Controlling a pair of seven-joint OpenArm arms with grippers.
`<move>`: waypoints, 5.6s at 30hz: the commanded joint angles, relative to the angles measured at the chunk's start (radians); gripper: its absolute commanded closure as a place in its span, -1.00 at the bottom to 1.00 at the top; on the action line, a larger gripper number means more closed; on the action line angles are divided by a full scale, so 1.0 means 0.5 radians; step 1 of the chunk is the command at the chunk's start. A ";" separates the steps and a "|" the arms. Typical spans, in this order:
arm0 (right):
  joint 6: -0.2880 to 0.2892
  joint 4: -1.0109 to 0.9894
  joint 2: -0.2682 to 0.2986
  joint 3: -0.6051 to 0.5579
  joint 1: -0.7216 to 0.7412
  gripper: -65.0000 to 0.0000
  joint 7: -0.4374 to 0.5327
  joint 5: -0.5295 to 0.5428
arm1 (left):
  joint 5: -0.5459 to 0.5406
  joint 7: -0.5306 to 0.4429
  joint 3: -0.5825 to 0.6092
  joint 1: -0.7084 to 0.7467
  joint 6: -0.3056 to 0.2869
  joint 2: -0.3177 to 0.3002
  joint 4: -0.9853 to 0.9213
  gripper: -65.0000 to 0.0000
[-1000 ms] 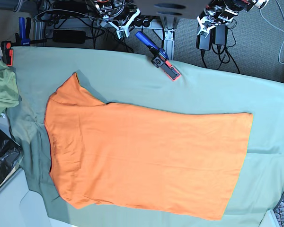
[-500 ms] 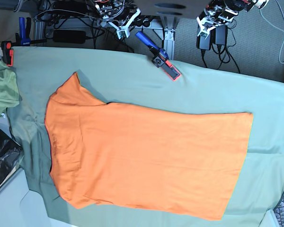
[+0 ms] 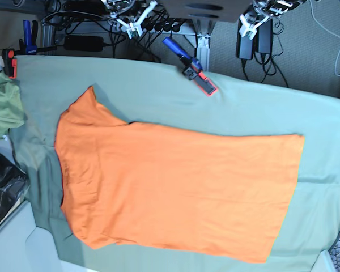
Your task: Fold the T-shirt properly
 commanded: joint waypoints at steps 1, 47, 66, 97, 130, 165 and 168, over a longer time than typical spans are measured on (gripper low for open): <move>0.082 0.056 0.043 0.001 -0.054 1.00 0.027 0.028 | -0.034 -0.051 0.002 0.029 -0.099 -0.023 0.028 1.00; -0.038 2.895 0.639 0.797 -1.113 0.51 -0.854 1.827 | -0.771 1.002 -1.270 1.453 0.019 -0.424 3.564 0.25; -0.632 2.647 0.284 0.767 -0.591 -0.34 -1.007 1.733 | -0.593 0.971 -1.270 1.283 0.020 -0.588 3.390 0.25; -0.352 2.517 -0.006 0.459 -0.339 -0.34 -1.025 1.630 | -0.839 1.109 -1.279 0.444 0.064 -0.726 2.780 -0.15; -0.352 2.517 -0.005 0.459 -0.343 0.80 -1.024 1.369 | -0.729 1.091 -0.922 -0.002 0.094 -0.578 2.360 1.00; -0.156 3.108 0.213 0.871 -0.556 1.00 -1.259 1.494 | -1.108 1.247 -1.161 0.245 -0.487 -0.748 2.819 1.00; -0.147 3.074 0.232 0.869 -0.430 1.00 -1.259 1.466 | -1.049 1.235 -1.158 0.164 -0.487 -0.748 2.780 1.00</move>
